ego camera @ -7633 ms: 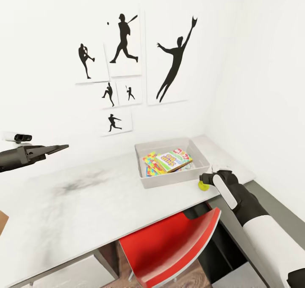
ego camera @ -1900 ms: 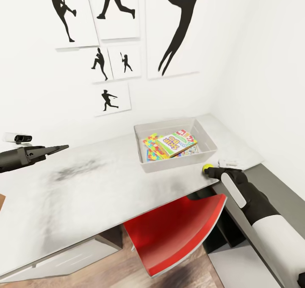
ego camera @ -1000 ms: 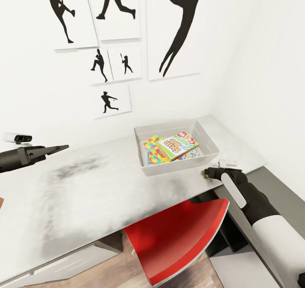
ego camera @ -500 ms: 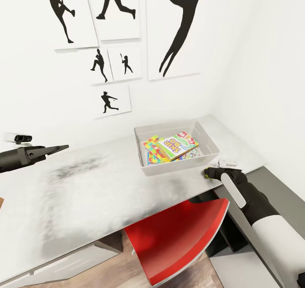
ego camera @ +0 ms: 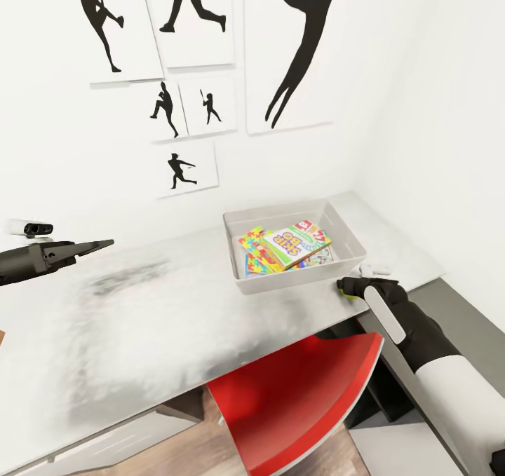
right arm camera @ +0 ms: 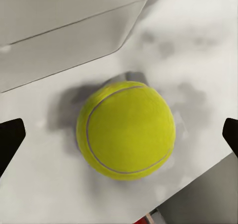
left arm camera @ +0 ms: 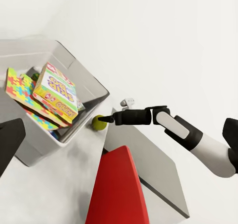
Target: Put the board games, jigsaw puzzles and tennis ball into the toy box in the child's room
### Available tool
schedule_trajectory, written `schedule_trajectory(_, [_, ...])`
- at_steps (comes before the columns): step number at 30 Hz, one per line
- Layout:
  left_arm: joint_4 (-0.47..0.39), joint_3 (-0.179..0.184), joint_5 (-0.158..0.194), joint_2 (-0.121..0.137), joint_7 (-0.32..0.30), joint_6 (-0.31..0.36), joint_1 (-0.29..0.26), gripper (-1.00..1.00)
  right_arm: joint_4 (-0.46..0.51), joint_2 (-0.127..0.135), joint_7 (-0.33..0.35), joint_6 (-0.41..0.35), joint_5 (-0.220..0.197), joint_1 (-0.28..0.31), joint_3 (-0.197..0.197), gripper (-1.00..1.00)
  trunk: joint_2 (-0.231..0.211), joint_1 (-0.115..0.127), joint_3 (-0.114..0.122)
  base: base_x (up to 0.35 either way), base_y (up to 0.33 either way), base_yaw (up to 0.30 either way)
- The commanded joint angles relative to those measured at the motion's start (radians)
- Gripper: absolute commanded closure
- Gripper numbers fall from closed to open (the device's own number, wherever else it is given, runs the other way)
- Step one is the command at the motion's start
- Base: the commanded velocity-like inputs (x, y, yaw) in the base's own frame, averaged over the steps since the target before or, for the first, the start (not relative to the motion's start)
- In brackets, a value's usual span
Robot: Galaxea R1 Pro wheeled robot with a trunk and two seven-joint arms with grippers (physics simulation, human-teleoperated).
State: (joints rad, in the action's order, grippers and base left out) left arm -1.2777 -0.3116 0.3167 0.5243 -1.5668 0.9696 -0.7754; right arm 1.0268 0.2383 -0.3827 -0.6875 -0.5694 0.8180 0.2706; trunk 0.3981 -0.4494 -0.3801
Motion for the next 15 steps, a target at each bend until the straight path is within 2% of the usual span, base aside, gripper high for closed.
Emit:
schedule_trajectory(1, [0.000,0.000,-0.001,0.000,-0.004,0.011,-0.001,-1.00,0.001,0.001,-0.010,-0.001,-0.010,0.001,0.004,-1.00,0.002,-0.001,-0.002,0.011,0.004,0.000])
schedule_trajectory(15, [0.000,0.000,-0.001,0.000,-0.004,0.011,-0.001,-1.00,0.000,0.001,-0.010,-0.002,-0.009,0.001,0.004,-1.00,0.002,-0.001,-0.012,0.002,0.001,0.000])
